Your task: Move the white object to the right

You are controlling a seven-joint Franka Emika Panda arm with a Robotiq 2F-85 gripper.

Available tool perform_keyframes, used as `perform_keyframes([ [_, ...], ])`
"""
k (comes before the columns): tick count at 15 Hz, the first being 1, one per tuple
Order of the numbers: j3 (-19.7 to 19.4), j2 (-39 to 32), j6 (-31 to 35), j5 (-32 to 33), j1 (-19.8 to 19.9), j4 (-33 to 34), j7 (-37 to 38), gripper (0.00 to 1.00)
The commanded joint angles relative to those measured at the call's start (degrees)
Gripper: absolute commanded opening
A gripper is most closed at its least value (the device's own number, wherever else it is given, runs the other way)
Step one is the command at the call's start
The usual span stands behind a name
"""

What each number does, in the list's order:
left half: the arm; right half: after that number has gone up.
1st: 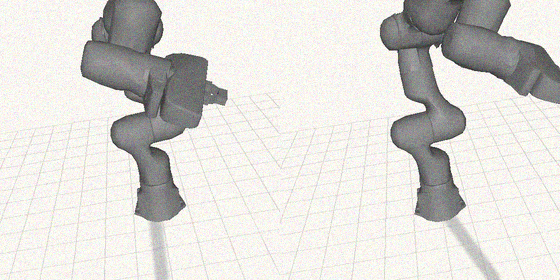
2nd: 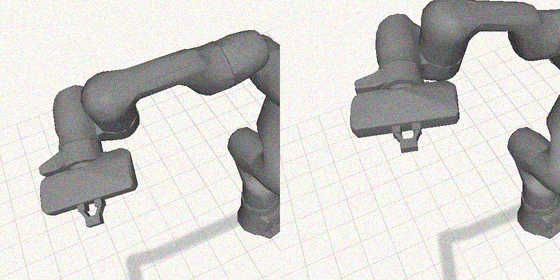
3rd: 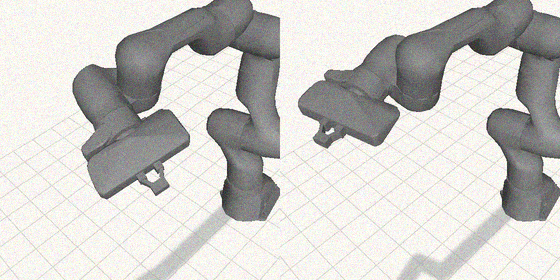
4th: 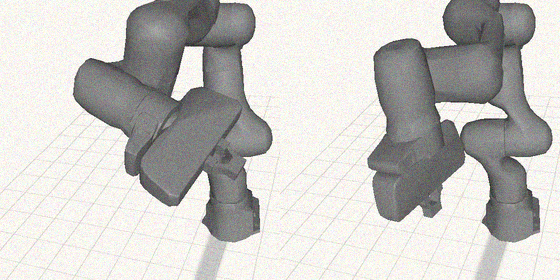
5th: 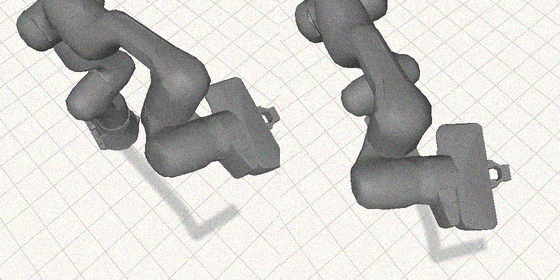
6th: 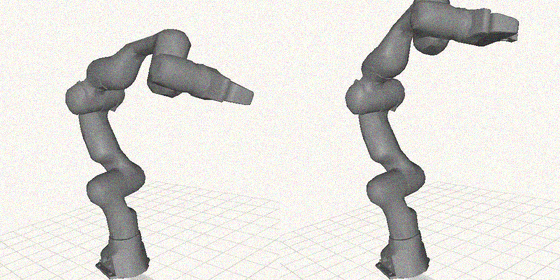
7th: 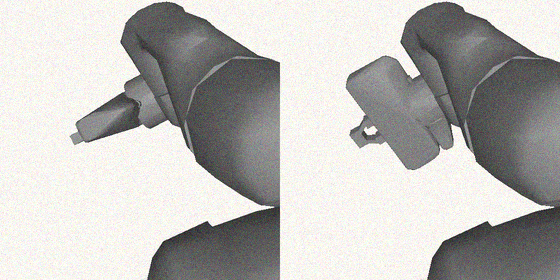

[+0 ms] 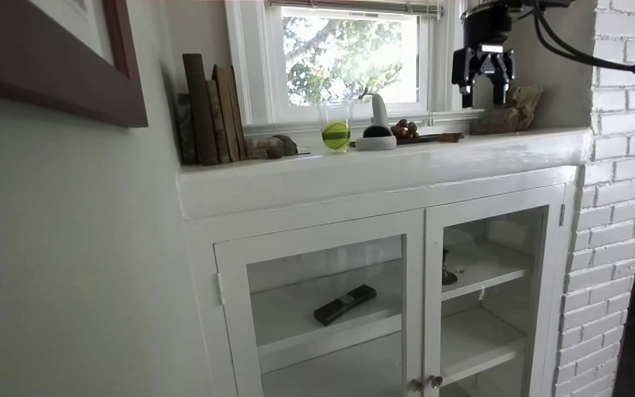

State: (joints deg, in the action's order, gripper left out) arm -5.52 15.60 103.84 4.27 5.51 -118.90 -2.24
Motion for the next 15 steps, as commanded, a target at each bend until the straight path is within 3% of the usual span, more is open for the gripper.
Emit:
perform_keyframes([
  [1, 0.3, -4.6, -5.0, -2.6, 0.0, 10.1, 5.7, 1.0],
  [10, 2.8, -15.6, -1.8, -7.9, -1.9, 25.7, 21.2, 1.0],
  [15, 4.0, -21.7, -4.7, -7.4, -3.6, 33.5, 29.2, 1.0],
])
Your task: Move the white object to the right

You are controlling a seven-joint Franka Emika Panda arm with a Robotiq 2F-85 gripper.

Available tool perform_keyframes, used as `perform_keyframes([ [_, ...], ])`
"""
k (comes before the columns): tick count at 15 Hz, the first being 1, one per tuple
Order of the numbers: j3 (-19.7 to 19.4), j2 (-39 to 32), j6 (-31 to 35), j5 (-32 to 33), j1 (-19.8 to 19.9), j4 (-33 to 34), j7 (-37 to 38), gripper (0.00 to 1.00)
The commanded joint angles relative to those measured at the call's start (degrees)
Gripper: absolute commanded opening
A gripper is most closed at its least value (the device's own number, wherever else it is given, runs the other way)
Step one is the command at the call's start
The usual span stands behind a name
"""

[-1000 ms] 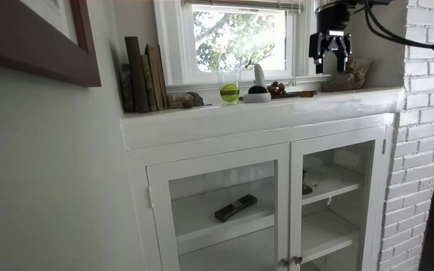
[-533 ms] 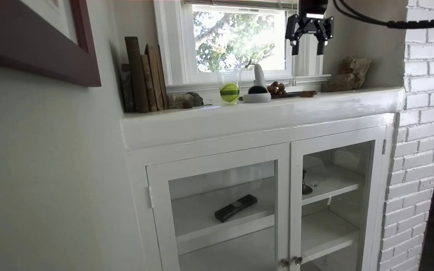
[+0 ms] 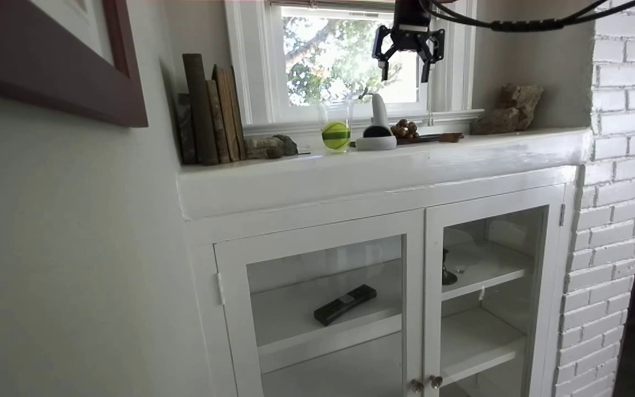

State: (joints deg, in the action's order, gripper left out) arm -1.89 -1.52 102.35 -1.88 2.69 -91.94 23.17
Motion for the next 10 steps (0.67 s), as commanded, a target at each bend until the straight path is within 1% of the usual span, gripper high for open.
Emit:
perform_keyframes([
  [1, 0.5, -5.0, -3.7, -1.6, -1.1, 7.2, 3.1, 1.0],
  [2, 0.1, -2.3, -1.1, 0.0, -0.9, 2.9, 1.8, 1.0],
  [5, 0.2, -4.1, -1.9, 0.0, -1.5, 5.0, 2.1, 1.0],
  [10, 0.2, -4.2, -2.1, 0.0, -1.5, 5.5, 2.1, 1.0],
])
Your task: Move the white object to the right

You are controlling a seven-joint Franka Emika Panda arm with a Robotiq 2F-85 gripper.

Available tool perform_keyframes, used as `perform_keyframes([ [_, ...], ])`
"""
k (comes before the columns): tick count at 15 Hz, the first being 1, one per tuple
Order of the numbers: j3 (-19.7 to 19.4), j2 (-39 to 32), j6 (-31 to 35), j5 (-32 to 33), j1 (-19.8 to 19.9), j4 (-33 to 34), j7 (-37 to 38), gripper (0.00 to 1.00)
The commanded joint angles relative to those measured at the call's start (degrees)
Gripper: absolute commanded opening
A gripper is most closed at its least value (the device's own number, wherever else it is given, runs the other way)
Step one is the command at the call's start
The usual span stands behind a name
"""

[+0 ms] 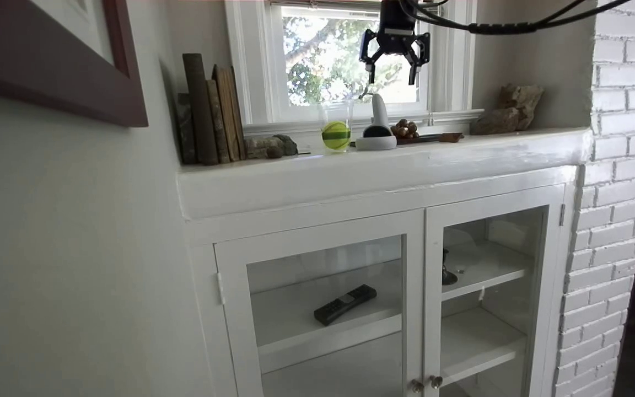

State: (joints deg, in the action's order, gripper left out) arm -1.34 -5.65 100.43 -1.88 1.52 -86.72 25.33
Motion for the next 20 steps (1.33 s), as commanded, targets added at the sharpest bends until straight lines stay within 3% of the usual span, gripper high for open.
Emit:
perform_keyframes([
  [1, -0.3, -0.8, -0.9, -0.1, -0.3, 1.2, 0.0, 1.0],
  [9, -0.4, -3.2, -1.9, -0.5, -0.6, 3.5, 2.3, 1.0],
  [20, -0.5, -6.7, -4.3, -0.4, -1.6, 7.6, 11.7, 1.0],
])
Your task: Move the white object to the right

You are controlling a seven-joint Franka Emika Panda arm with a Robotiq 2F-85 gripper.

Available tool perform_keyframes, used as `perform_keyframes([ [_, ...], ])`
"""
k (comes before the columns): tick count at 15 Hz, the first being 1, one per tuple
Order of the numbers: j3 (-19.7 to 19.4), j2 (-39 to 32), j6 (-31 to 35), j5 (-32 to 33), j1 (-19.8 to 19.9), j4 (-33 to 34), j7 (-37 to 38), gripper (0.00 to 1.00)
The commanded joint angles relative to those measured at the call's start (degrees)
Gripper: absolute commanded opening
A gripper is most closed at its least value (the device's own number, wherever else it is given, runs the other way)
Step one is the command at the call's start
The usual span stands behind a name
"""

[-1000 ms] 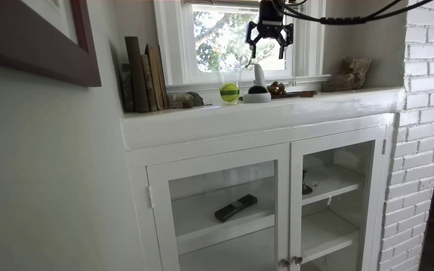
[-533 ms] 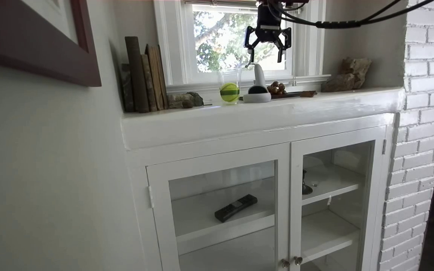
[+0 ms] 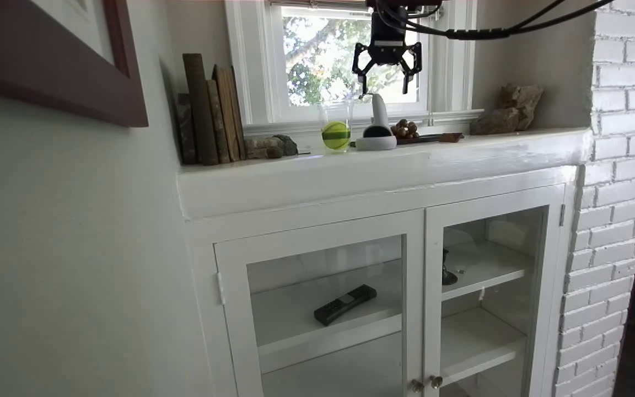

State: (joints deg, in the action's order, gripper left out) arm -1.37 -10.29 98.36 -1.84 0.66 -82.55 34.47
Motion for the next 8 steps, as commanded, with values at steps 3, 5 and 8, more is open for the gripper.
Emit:
perform_keyframes([
  [3, -0.6, -2.6, -1.6, 0.4, -0.9, 3.7, 3.0, 1.0],
  [5, -0.7, -3.0, -1.8, 0.7, -1.0, 3.9, 3.4, 1.0],
  [8, -0.8, -3.4, -1.9, 0.7, -1.0, 4.0, 3.6, 1.0],
])
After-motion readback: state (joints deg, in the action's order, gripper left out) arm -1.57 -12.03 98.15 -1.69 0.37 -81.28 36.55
